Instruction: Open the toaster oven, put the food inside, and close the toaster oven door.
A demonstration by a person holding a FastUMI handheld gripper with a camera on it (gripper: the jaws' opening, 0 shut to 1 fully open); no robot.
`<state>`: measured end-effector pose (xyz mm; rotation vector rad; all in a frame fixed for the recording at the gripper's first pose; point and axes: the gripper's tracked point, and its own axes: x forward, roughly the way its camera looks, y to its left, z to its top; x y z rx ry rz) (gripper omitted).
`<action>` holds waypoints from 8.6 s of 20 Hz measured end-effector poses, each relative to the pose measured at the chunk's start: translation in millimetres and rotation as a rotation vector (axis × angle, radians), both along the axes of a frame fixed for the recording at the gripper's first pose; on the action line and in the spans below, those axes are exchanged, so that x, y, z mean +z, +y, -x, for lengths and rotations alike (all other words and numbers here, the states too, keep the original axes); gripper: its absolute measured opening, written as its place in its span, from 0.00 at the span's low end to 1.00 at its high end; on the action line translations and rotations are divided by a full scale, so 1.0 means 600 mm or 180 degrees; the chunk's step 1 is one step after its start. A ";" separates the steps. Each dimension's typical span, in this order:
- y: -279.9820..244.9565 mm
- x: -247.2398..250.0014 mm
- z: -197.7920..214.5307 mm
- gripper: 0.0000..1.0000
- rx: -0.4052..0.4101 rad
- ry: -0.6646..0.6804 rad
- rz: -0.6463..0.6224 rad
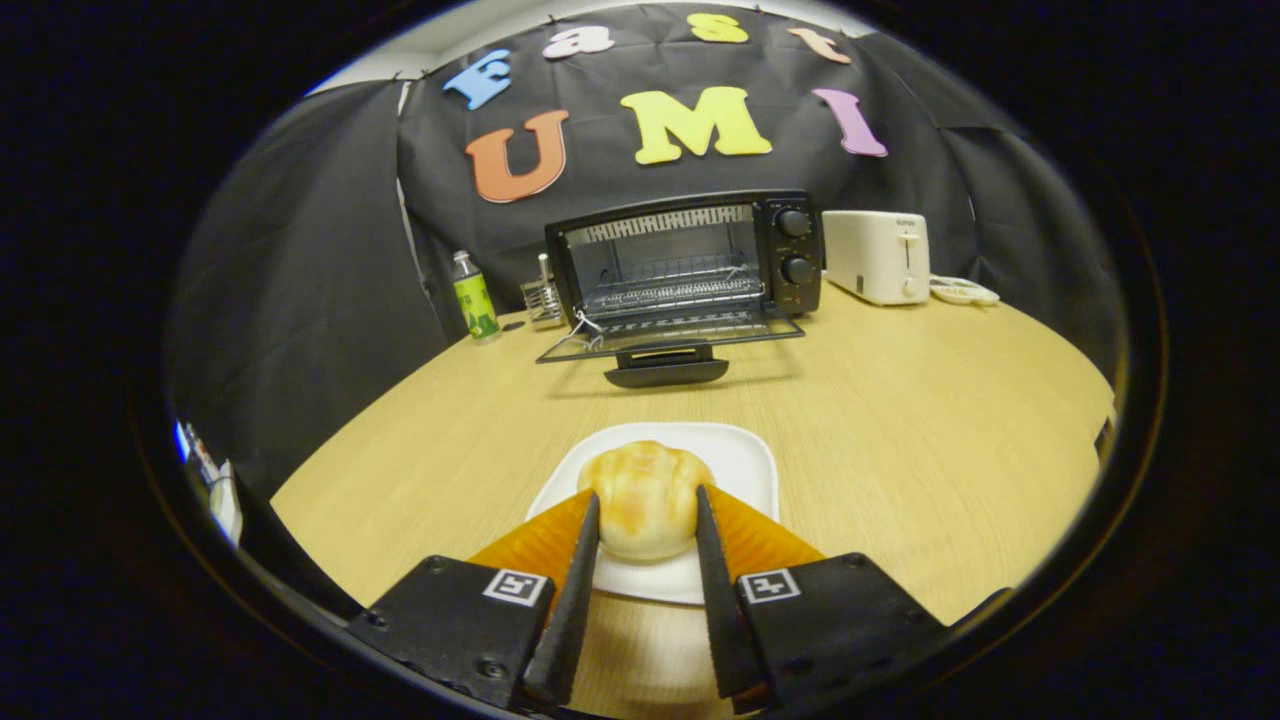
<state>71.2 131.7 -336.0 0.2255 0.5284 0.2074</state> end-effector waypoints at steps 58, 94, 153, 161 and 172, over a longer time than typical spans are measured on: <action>0.089 0.204 -0.314 1.00 -0.0269 -0.0296 -0.0287; 0.003 0.000 -0.249 1.00 -0.0085 0.0505 0.0571; 0.003 0.500 0.035 1.00 -0.0049 -0.1362 0.0416; 0.014 0.487 0.036 1.00 0.0005 -0.1308 0.0412; 0.015 0.487 0.035 1.00 -0.0036 -0.1288 0.0393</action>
